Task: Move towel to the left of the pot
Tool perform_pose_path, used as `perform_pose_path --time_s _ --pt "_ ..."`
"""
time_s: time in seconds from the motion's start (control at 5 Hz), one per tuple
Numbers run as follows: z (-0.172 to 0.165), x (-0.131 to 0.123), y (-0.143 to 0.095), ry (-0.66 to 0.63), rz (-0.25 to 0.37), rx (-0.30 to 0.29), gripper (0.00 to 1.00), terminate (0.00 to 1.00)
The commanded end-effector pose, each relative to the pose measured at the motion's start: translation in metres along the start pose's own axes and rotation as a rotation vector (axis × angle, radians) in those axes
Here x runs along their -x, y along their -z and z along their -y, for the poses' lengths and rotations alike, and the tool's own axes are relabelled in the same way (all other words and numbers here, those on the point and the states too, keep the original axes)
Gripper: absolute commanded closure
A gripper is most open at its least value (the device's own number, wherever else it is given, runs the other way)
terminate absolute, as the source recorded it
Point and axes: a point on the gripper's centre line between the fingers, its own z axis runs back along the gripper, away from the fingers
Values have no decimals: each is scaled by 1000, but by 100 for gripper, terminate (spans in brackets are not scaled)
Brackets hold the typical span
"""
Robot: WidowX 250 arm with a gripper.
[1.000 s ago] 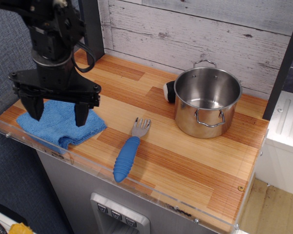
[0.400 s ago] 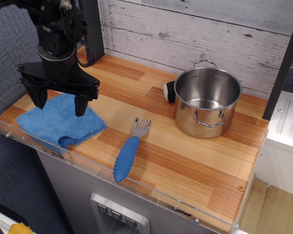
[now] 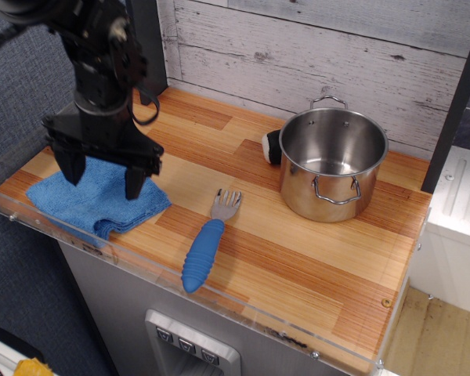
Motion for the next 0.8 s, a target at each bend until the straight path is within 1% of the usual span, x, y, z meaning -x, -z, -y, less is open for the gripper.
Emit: perform_pose_path --time_s 0.0,0.2,0.6 --pt "11 -8 15 57 -27 26 0 0" --pt "11 -10 22 80 -47 35 0 0" --pt "22 -30 27 106 -42 85 0 0"
